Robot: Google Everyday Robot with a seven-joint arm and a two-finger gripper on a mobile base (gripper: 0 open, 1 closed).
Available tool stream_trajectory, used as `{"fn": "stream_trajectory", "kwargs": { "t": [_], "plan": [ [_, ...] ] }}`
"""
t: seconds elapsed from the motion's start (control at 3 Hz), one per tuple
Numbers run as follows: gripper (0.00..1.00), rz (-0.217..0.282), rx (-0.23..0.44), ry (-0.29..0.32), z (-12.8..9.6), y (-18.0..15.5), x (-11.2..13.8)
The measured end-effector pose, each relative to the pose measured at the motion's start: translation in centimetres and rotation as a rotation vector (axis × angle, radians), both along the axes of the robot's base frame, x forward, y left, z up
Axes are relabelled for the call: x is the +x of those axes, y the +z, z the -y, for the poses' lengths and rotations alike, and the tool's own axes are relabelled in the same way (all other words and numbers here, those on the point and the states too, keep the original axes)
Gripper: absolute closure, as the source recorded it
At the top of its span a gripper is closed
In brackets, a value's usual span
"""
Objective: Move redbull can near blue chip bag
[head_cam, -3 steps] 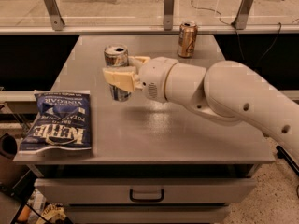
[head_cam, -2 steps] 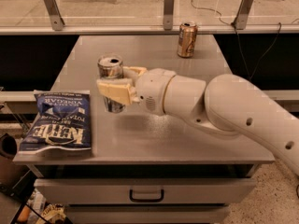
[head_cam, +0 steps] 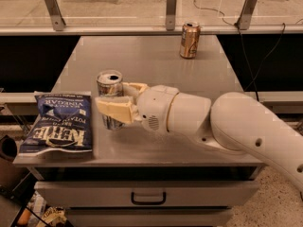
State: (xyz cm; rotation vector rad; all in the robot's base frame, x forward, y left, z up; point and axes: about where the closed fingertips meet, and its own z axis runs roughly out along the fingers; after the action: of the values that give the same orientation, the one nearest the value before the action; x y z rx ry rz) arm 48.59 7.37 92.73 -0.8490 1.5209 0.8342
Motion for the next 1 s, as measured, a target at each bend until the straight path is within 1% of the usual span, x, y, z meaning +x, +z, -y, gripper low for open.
{"fn": "stream_trajectory", "kwargs": {
  "t": [0.33,0.67,1.0],
  "plan": [
    [1.00,-0.033,-0.044,0.017,-0.5,-1.0,-0.5],
    [1.00,-0.057,-0.106,0.011,-1.0,-2.4,-0.5],
    [1.00,-0.048,-0.125,0.004,-1.1,-3.8,-0.2]
  ]
}}
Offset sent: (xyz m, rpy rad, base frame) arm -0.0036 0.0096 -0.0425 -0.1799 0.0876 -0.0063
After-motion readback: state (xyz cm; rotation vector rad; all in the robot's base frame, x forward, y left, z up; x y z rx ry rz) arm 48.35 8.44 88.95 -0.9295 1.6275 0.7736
